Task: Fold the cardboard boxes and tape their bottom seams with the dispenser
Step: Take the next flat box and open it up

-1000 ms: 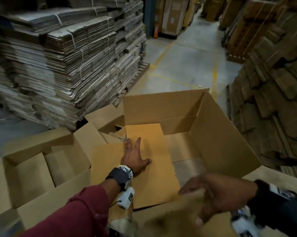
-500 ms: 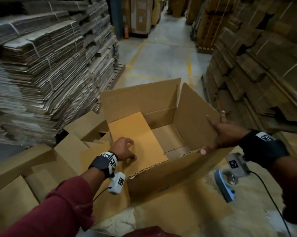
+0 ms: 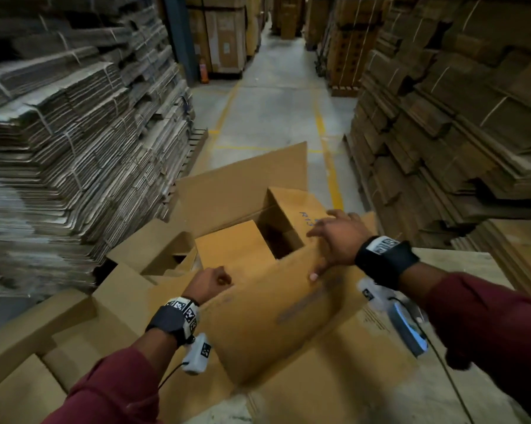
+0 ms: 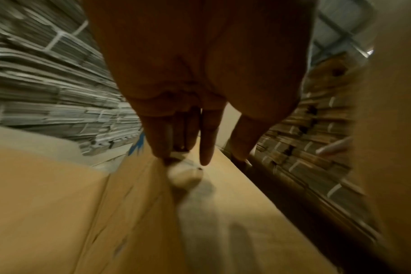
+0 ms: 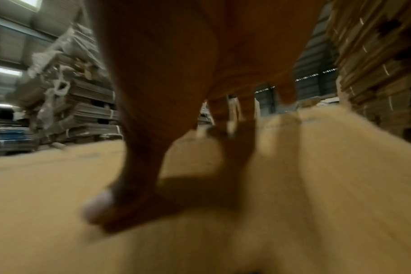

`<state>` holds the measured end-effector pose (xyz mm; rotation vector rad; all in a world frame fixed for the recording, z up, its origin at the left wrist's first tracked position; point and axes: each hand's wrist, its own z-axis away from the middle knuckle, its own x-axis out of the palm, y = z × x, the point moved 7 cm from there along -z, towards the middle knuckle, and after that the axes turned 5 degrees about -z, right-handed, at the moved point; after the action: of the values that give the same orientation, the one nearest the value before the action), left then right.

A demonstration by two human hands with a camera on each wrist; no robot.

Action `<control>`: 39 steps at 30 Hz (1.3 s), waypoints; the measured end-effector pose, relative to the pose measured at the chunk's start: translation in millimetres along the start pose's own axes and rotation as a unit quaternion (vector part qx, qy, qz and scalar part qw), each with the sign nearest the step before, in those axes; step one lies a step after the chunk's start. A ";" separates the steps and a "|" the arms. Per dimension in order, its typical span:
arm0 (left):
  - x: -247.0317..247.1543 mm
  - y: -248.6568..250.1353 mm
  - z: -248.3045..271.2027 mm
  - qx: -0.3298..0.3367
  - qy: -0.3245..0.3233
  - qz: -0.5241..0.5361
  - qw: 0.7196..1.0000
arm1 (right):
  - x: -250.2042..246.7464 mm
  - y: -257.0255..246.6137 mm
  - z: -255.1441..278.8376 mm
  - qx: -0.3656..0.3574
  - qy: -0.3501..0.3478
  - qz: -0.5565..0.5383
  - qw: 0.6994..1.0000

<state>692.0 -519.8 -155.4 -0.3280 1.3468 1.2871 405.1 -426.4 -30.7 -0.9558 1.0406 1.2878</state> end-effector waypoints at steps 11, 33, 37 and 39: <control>-65.2 -6.1 4.6 -0.008 0.103 0.161 0.982 | 128.0 3.7 -23.1 0.297 -0.024 -0.220 0.929; 51.4 57.2 -18.6 0.061 -0.048 -0.219 0.973 | 144.3 91.2 10.1 0.428 -0.006 -0.294 0.855; 78.4 42.5 0.5 0.044 -0.046 -0.221 0.973 | 146.9 90.3 21.6 0.409 -0.016 -0.238 0.881; 70.0 33.7 -1.3 0.044 -0.065 -0.223 0.972 | 149.6 81.2 30.5 0.386 -0.023 -0.213 0.897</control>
<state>644.8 -475.2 -198.0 -0.4475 1.1349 0.8554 325.9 -351.5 -164.9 -0.4839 1.0941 0.4477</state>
